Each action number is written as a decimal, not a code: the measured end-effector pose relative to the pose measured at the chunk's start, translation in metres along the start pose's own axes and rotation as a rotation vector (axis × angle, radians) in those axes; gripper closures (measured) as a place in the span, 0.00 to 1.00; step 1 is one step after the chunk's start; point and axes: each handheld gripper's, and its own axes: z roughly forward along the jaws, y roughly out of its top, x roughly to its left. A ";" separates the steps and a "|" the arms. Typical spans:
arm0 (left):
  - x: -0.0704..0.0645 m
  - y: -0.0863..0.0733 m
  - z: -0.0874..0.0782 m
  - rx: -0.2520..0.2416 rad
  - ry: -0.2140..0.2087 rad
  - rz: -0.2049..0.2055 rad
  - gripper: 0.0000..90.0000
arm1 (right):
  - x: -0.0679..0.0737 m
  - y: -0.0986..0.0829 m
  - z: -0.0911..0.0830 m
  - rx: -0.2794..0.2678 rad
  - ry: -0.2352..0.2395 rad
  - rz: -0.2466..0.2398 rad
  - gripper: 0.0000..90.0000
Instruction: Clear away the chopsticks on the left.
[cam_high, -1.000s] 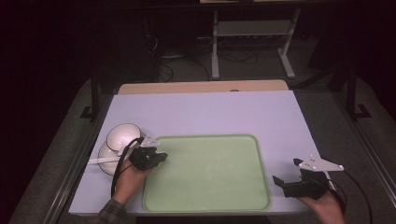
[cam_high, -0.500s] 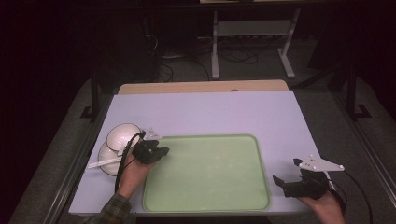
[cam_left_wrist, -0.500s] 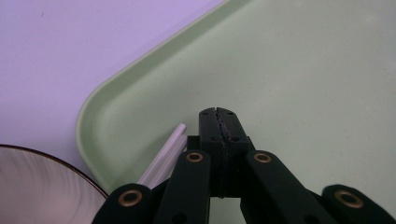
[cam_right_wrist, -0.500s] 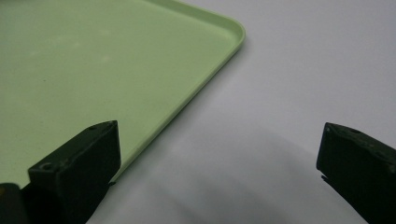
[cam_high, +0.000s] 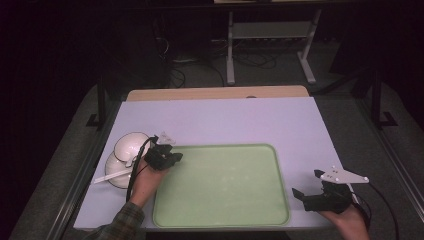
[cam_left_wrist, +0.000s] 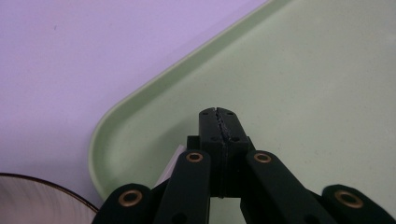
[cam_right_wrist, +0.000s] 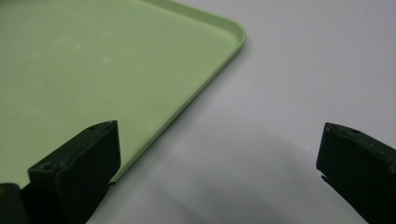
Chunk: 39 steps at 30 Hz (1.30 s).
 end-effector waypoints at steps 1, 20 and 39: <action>0.000 0.000 0.000 0.000 0.000 0.000 1.00 | 0.000 0.000 0.000 0.000 0.000 0.000 0.00; 0.008 0.009 0.004 -0.002 0.032 -0.036 1.00 | -0.001 0.000 0.000 -0.003 -0.002 0.003 0.00; -0.010 -0.015 -0.030 0.021 -0.156 0.050 0.97 | -0.001 0.000 -0.001 -0.011 0.004 0.005 0.00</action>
